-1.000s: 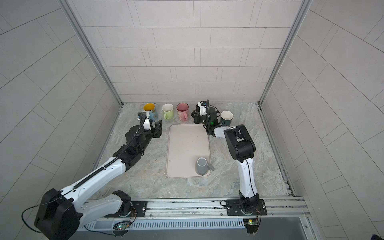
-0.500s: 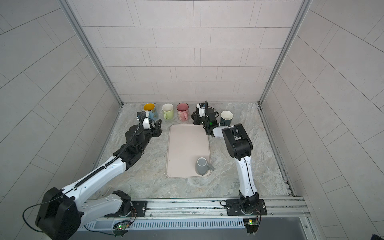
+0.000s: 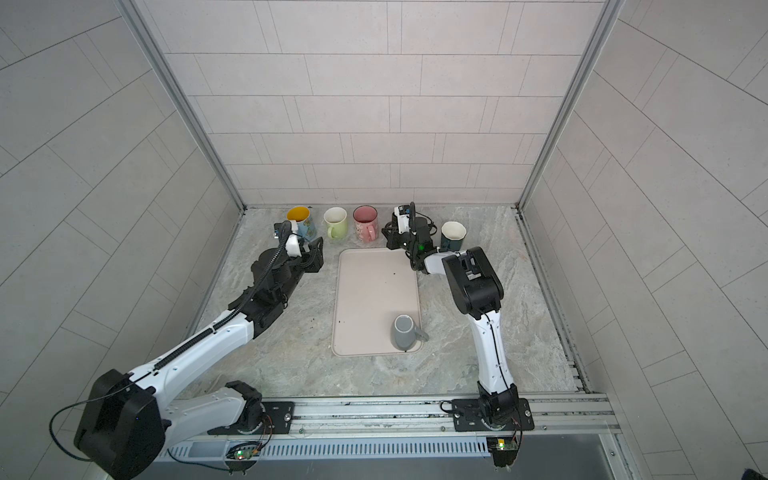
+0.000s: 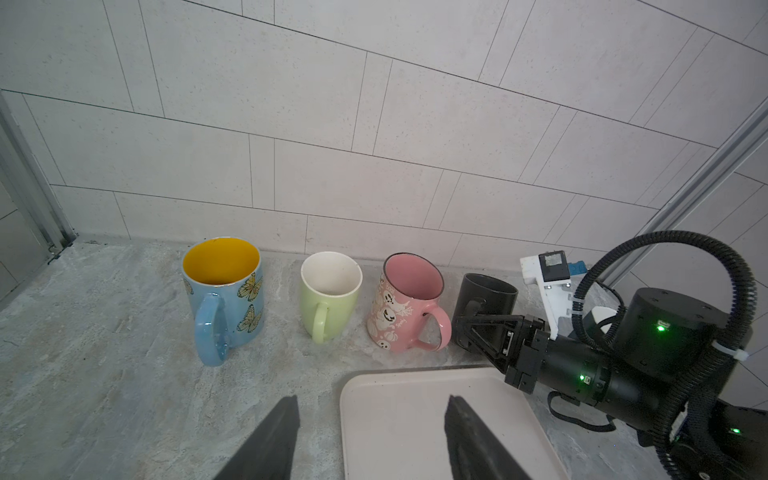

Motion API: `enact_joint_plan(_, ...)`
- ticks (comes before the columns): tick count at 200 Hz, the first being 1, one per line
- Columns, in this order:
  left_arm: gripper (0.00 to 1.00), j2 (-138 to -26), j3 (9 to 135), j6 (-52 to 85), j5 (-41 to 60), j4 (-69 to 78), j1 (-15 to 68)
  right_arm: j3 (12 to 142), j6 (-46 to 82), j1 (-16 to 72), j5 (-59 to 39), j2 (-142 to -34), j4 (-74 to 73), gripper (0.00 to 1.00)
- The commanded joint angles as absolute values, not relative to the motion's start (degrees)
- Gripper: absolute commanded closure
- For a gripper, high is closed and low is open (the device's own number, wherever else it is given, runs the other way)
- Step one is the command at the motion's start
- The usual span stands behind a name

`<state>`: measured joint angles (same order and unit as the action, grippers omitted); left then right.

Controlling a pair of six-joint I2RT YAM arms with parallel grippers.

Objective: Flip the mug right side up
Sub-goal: 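Lower the black mug upright beside the pink mug with the right gripper, then open the right gripper and lift it away from the black mug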

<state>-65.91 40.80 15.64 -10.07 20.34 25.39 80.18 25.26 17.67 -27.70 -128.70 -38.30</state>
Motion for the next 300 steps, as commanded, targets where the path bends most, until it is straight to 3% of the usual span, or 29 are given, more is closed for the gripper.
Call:
enact_joint_plan(1,0.39,-65.84,40.34,16.07,-9.36,22.31,24.9,80.51,23.29,17.67,-26.55,-128.82,-44.15,1.0)
enact_joint_plan(30,0.39,-65.86,40.33,16.14,-8.97,22.31,24.79,79.82,23.69,17.67,-26.37,-129.02,-45.09,1.0)
enact_joint_plan(138,0.39,-65.15,39.73,15.99,-8.28,22.66,24.57,78.05,24.35,18.06,-25.88,-129.12,-46.77,0.81)
enact_joint_plan(254,0.4,-63.08,38.5,16.35,-8.08,22.54,24.44,74.83,24.32,18.37,-24.65,-127.03,-46.92,0.8)
enact_joint_plan(300,0.39,-60.82,38.58,16.36,-8.17,21.74,24.48,69.58,24.66,18.37,-24.6,-118.8,-46.57,0.8)
